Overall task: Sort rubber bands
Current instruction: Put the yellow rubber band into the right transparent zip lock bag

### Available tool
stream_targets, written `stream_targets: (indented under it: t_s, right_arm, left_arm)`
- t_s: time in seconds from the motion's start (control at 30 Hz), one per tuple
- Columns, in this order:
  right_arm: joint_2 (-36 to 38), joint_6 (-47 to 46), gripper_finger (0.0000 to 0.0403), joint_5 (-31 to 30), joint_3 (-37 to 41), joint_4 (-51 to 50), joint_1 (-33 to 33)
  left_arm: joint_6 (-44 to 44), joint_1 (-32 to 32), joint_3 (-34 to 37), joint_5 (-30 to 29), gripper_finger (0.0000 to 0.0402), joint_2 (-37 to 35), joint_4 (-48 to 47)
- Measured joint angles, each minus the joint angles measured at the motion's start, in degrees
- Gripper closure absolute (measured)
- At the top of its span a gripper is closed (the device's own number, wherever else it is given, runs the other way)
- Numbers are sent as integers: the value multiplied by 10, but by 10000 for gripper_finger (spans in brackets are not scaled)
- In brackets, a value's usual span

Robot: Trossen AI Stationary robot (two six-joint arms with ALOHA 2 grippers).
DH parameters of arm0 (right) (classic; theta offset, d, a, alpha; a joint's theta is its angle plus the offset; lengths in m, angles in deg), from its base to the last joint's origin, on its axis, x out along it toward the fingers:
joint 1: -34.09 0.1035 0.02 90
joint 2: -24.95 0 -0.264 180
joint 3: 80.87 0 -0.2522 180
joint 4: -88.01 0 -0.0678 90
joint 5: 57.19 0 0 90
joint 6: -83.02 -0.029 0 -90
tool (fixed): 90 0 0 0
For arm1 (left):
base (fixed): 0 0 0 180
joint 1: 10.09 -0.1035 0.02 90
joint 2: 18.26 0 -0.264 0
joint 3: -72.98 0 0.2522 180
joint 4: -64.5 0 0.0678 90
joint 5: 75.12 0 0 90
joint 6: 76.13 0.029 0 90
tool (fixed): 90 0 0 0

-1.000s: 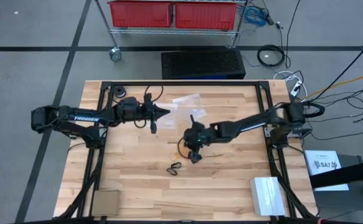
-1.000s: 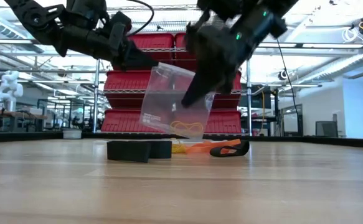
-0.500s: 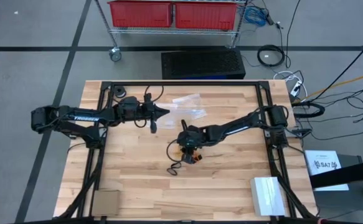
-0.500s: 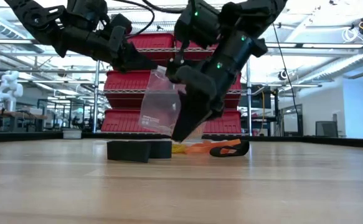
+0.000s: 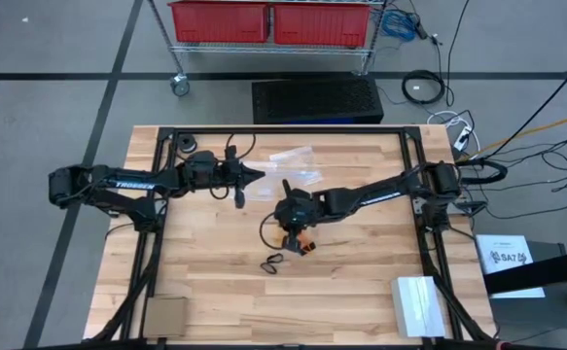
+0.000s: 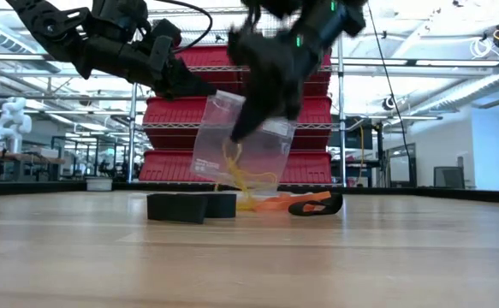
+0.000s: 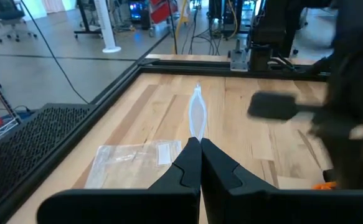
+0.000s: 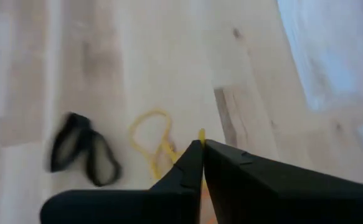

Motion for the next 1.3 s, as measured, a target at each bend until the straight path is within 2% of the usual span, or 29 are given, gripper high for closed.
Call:
stream_targets:
  t_s: [0.4,0.63,0.97,1.3]
  right_arm:
    - [8,42,402,-2,-164,-174,19]
    - [8,61,403,-7,-238,-243,19]
    - [8,132,403,-137,-358,-339,13]
    - [8,192,403,-158,-434,-374,-28]
  left_arm:
    - [0,0,0,0,400,0,0]
    - [0,0,0,0,400,0,0]
    - [0,0,0,35,400,0,0]
    - [0,9,0,37,400,0,0]
